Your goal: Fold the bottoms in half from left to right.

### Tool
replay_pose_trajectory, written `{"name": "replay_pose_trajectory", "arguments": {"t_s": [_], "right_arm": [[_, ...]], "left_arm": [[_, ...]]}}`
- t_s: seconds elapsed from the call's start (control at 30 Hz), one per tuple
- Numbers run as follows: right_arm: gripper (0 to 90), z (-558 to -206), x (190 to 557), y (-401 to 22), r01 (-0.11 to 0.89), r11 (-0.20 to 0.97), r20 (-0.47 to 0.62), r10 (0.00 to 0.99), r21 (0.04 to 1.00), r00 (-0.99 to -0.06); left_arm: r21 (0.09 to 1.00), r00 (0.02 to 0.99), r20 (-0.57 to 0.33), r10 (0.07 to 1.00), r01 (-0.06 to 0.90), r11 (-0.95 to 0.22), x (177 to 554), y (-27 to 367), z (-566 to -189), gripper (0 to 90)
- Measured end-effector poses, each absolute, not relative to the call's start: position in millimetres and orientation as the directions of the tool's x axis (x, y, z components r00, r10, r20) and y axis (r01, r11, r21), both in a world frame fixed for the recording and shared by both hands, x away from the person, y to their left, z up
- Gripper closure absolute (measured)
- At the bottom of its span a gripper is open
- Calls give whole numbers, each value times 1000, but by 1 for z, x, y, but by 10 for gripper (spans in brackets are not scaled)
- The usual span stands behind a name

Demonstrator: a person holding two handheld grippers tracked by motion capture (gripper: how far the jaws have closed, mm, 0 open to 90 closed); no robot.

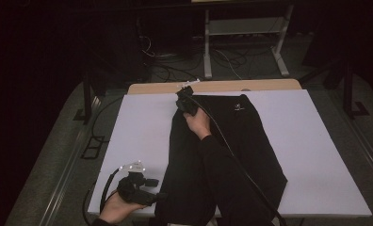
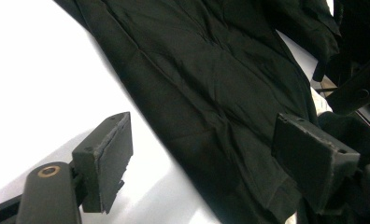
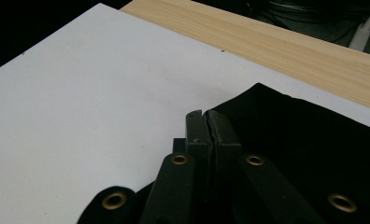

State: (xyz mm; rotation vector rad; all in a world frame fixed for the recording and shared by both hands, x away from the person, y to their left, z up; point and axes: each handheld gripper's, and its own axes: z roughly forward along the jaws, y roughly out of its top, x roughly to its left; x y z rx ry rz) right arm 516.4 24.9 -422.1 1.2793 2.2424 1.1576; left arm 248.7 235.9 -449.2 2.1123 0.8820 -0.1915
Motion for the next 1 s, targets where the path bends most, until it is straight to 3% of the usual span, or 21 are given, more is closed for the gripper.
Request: {"name": "replay_pose_trajectory", "arguments": {"t_s": [0.23, 0.4, 0.63, 1.0], "right_arm": [[867, -420, 517, 23, 569, 273, 119, 822, 776, -557], [867, -420, 516, 24, 567, 275, 115, 823, 776, -556], [867, -418, 515, 22, 568, 276, 121, 818, 776, -562], [867, -411, 515, 11, 563, 262, 139, 810, 784, -570]], "left_arm": [[604, 762, -438, 477, 643, -472, 247, 231, -449, 444], [617, 834, -310, 456, 541, -571, 241, 223, -447, 637], [608, 841, -266, 471, 526, -594, 242, 219, -446, 870], [602, 851, -256, 459, 512, -613, 243, 215, -442, 888]]}}
